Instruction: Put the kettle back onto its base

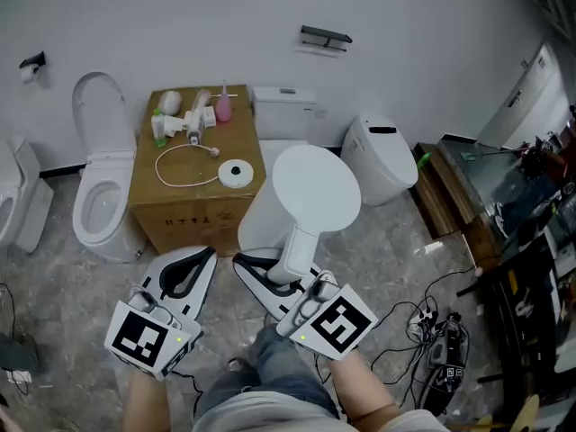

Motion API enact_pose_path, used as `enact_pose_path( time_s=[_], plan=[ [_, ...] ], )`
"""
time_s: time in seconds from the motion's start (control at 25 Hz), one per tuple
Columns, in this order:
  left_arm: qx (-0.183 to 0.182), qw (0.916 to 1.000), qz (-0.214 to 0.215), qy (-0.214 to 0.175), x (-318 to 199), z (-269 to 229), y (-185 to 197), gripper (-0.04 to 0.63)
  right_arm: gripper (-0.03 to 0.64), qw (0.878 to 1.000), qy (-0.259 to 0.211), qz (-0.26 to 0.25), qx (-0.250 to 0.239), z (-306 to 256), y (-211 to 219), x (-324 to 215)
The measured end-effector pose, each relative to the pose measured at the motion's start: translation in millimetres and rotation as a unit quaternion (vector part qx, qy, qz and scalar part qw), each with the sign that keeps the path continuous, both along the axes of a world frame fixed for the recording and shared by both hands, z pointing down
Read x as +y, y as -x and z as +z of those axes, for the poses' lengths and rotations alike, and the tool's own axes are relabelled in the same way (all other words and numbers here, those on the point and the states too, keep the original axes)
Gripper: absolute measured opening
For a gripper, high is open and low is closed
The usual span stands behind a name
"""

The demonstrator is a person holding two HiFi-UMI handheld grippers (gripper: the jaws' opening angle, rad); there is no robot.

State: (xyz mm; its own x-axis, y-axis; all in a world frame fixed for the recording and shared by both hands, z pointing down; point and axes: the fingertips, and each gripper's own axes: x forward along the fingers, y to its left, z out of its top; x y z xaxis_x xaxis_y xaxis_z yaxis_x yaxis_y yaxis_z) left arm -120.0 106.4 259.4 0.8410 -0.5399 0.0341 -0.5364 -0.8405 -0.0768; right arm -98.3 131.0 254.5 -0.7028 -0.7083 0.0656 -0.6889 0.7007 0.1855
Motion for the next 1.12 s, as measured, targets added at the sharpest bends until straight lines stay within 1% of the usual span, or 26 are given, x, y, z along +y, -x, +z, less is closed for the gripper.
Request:
enact_pose_path(
  time_s=[0.12, 0.36, 0.6, 0.84, 1.12],
  plan=[
    [0.002, 1.0000, -0.002, 0.001, -2.5, 0.3, 1.4, 0.003, 0.017, 1.000, -0.001, -0.003, 0.005, 1.6, 2.5, -1.5],
    [0.002, 1.0000, -0.005, 0.001, -18.0, 6.4, 0.0, 0.002, 0.017, 1.000, 0.005, -0.009, -0.006, 9.1, 2.2, -12.9],
    [0.006, 0.9997, -0.017, 0.017, -45.9, 17.4, -6.6, 0.002, 0.018, 1.000, 0.005, -0.016, 0.005, 25.2, -6.0, -32.8],
    [0.010, 0.9991, -0.033, 0.023, -86.8, 21.3, -34.0, 0.003, 0.018, 0.999, 0.008, -0.038, 0.016, 32.4, -30.6, -70.3],
    [0.021, 0.9978, -0.062, 0.009, -148.7, 15.8, -76.1, 0.002, 0.018, 0.996, 0.003, -0.083, 0.030, 38.9, -66.2, -131.6]
  ],
)
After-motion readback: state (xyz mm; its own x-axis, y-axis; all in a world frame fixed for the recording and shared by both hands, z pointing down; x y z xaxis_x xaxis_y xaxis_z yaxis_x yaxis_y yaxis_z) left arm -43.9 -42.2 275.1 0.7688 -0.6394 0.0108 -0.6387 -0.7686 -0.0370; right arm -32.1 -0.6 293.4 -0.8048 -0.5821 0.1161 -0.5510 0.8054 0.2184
